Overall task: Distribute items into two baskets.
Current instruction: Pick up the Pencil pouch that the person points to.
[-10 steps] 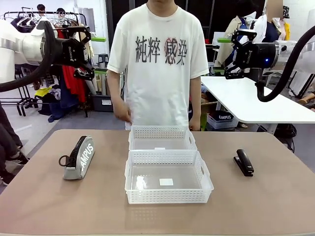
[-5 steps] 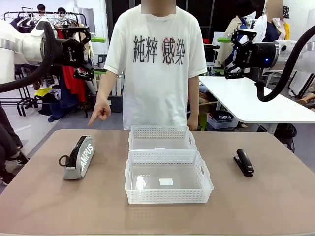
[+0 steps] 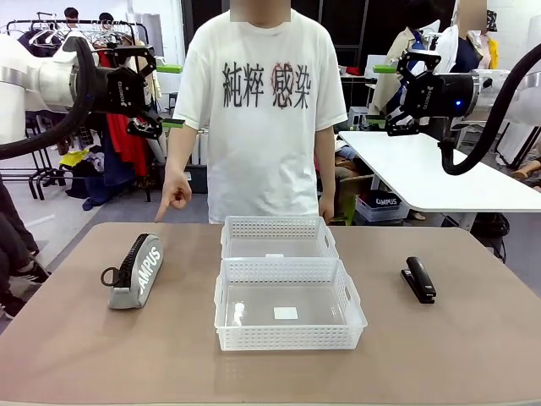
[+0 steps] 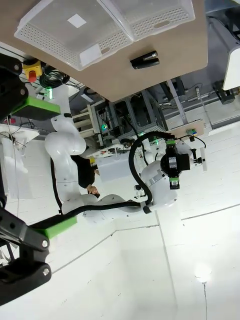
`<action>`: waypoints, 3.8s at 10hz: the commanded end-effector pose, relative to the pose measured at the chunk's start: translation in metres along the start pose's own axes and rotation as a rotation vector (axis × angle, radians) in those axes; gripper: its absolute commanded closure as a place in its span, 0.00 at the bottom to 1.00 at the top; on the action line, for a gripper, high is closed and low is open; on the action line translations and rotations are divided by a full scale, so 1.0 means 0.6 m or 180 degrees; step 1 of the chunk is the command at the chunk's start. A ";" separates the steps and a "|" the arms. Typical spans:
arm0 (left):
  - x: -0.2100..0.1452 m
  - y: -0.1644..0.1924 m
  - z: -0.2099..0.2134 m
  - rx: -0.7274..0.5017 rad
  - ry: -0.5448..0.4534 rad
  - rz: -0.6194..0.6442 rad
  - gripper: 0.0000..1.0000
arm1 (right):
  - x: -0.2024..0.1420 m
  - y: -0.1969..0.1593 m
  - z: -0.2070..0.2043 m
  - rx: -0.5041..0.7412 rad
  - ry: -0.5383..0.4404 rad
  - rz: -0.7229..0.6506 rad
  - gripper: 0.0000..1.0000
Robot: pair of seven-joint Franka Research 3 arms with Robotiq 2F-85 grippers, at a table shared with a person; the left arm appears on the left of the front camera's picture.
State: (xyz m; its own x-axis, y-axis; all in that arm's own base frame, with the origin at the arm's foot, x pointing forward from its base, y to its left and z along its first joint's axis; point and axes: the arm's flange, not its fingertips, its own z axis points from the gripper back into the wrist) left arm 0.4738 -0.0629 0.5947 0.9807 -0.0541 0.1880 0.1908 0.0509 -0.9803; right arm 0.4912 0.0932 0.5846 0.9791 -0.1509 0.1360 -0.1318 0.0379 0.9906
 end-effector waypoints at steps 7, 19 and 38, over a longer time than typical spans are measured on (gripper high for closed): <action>0.000 -0.004 0.001 -0.0006 -0.0003 0.0016 0.00 | -0.001 -0.001 -0.001 0.0004 -0.0006 -0.0004 0.00; -0.012 -0.032 0.010 0.3660 0.0652 -0.0115 0.00 | -0.001 -0.001 -0.001 0.0004 -0.0006 -0.0004 0.00; -0.033 0.280 -0.068 0.4928 0.0722 0.0454 0.00 | -0.001 -0.001 -0.001 0.0004 -0.0006 -0.0004 0.00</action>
State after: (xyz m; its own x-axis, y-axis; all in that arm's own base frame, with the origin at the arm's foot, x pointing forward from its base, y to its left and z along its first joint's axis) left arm 0.4799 -0.0932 0.4299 0.9926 -0.1026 -0.0645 0.1054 0.9936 0.0404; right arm 0.4912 0.0932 0.5838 0.9793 -0.1512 0.1348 -0.1304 0.0390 0.9907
